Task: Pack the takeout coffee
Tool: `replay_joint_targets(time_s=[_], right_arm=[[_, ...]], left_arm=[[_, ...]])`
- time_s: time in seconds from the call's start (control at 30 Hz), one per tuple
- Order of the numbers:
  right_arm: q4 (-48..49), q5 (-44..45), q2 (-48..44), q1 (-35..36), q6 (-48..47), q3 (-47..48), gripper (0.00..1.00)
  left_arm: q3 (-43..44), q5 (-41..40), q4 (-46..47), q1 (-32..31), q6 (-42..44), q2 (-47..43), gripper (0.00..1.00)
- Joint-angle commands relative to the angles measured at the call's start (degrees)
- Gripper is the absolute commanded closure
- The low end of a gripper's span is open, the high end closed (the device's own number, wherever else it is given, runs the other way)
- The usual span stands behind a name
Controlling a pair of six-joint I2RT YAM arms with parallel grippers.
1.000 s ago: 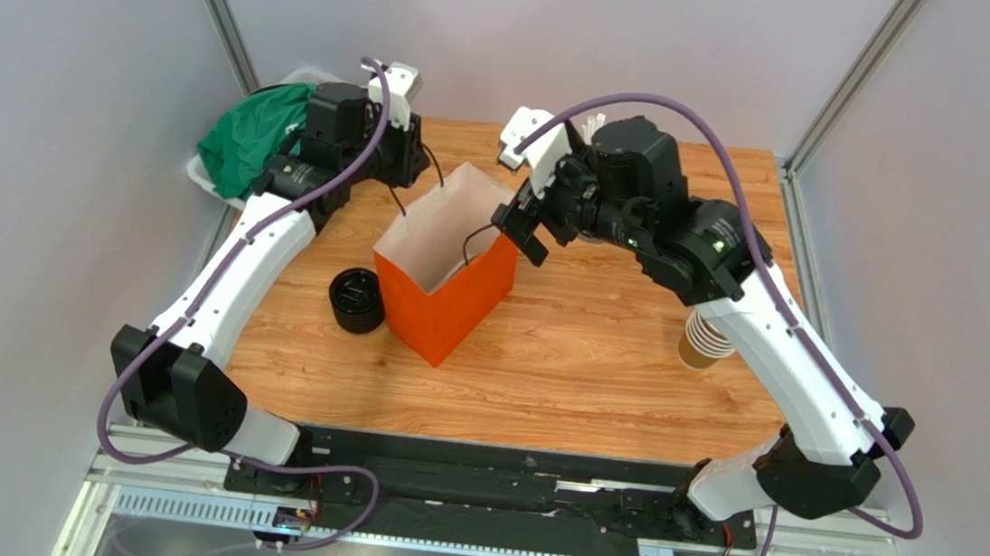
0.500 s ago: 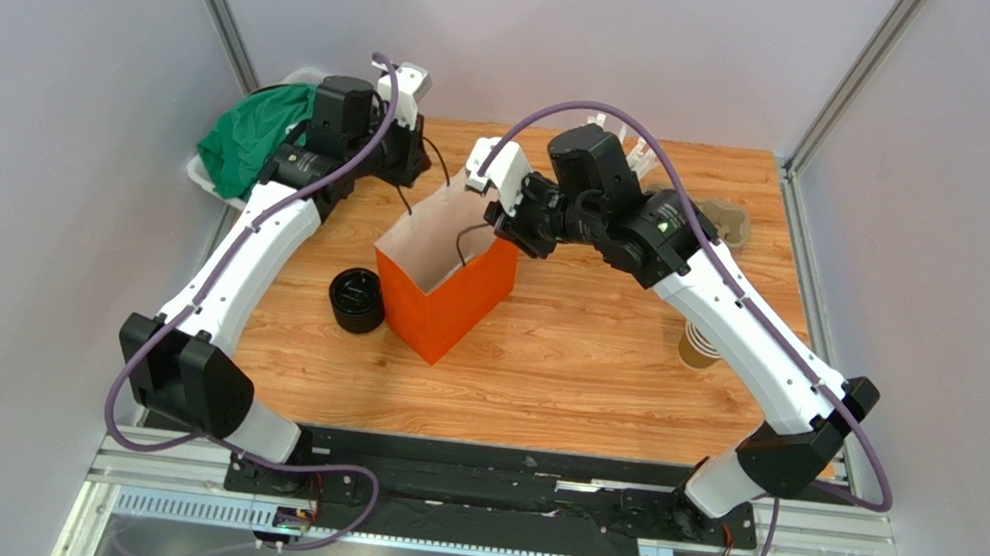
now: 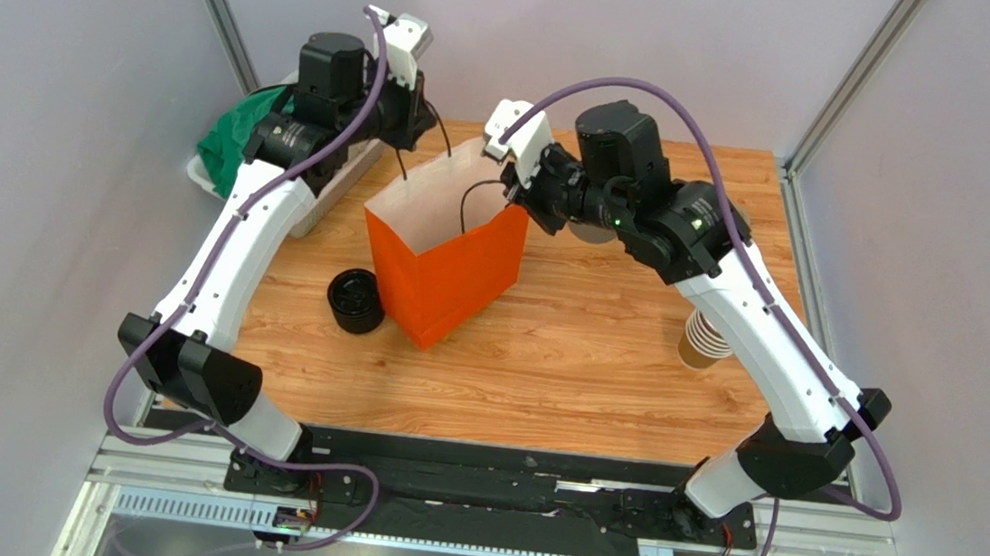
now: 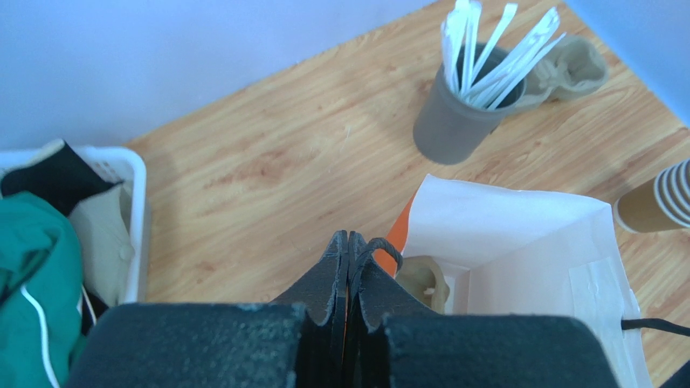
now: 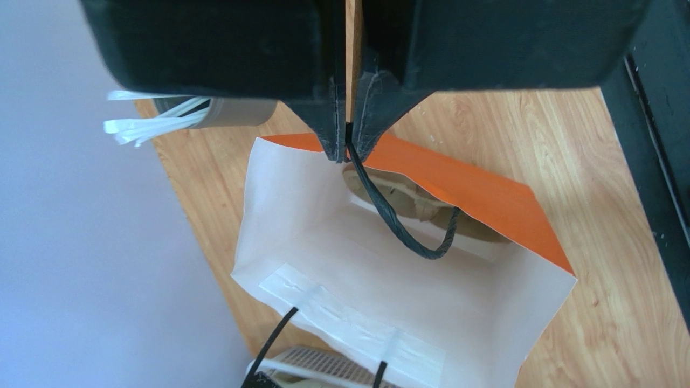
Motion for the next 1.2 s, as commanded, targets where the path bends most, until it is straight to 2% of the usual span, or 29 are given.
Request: replay_joint_targets(time_s=[0.0, 0.13, 0.27, 0.4, 0.6, 0.87, 1.0, 1.17], right_arm=[[2.04, 3.44, -1.47, -0.22, 2.06, 5.77, 1.0], [2.56, 2.74, -2.17, -0.22, 2.15, 2.01, 1.0], [7.91, 3.18, -4.37, -0.14, 1.63, -11.69, 1.0], [11.7, 4.32, -5.6, -0.14, 1.89, -18.21, 1.0], [11.71, 4.93, -6.57, -0.14, 2.07, -18.13, 1.0], [11.27, 6.26, -9.2, -1.63, 1.71, -17.16, 1.0], [9.51, 3.8, -12.1, -1.72, 0.66, -20.4, 1.0], [8.98, -0.68, -17.11, -1.72, -1.88, -32.7, 1.0]], left_arm=[[8.56, 1.5, -1.18, -1.0, 1.02, 2.42, 1.0], [7.87, 1.85, -0.31, -2.06, 2.6, 3.22, 1.0], [-1.6, 1.86, 2.86, -3.2, 2.86, 3.75, 1.0], [-3.12, 1.85, 2.86, -3.9, 3.21, 5.77, 1.0], [3.63, 1.5, 0.58, -4.08, 3.74, 6.29, 0.96], [15.42, -0.08, -3.38, -5.05, 6.38, 10.86, 0.96], [17.79, 0.71, -3.21, -6.01, 8.04, 12.97, 0.99], [14.82, 2.56, -2.42, -8.21, 10.68, 12.98, 1.0]])
